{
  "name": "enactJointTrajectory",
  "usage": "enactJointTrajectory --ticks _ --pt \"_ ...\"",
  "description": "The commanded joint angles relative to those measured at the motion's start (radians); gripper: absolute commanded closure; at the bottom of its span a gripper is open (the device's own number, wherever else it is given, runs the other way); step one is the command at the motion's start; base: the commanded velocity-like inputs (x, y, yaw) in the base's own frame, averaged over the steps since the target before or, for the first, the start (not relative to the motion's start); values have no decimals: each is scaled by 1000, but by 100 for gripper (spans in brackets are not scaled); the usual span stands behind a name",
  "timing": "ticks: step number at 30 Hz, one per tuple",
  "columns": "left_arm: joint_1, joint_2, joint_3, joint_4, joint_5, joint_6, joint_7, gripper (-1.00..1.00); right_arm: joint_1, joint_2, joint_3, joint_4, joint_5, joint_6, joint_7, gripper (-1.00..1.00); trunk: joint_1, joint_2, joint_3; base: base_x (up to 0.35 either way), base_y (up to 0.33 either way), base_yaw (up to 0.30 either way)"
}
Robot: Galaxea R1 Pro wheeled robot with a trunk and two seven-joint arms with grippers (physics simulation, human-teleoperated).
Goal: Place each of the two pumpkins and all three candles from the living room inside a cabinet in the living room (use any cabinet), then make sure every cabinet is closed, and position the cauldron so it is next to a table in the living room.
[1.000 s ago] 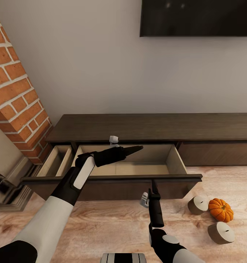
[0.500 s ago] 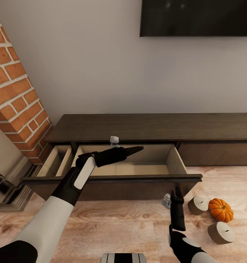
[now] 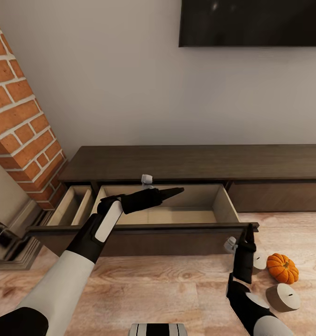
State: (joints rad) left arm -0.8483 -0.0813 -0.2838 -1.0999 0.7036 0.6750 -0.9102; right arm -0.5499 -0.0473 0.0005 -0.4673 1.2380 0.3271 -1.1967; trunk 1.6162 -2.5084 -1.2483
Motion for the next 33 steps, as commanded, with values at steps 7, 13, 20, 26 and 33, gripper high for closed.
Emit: enactJointTrajectory --ticks 7,13,20,26,33 --pt "0 0 0 0 -1 0 0 -100 1 -20 1 -130 6 96 7 -100 0 0 0 0 0 0" --pt "0 0 0 -3 -1 0 0 -100 1 -59 2 -191 10 127 27 -100 0 0 0 0 0 0" --pt "0 0 0 -3 -1 0 0 -100 1 -123 -2 -301 137 130 212 -100 0 0 0 0 0 0" --pt "0 0 0 -2 -1 0 0 -100 1 -171 -2 -369 262 129 351 -100 0 0 0 0 0 0" --pt "0 0 0 -1 -1 0 0 -100 -7 -192 -5 -384 299 121 404 -100 0 0 0 0 0 0"
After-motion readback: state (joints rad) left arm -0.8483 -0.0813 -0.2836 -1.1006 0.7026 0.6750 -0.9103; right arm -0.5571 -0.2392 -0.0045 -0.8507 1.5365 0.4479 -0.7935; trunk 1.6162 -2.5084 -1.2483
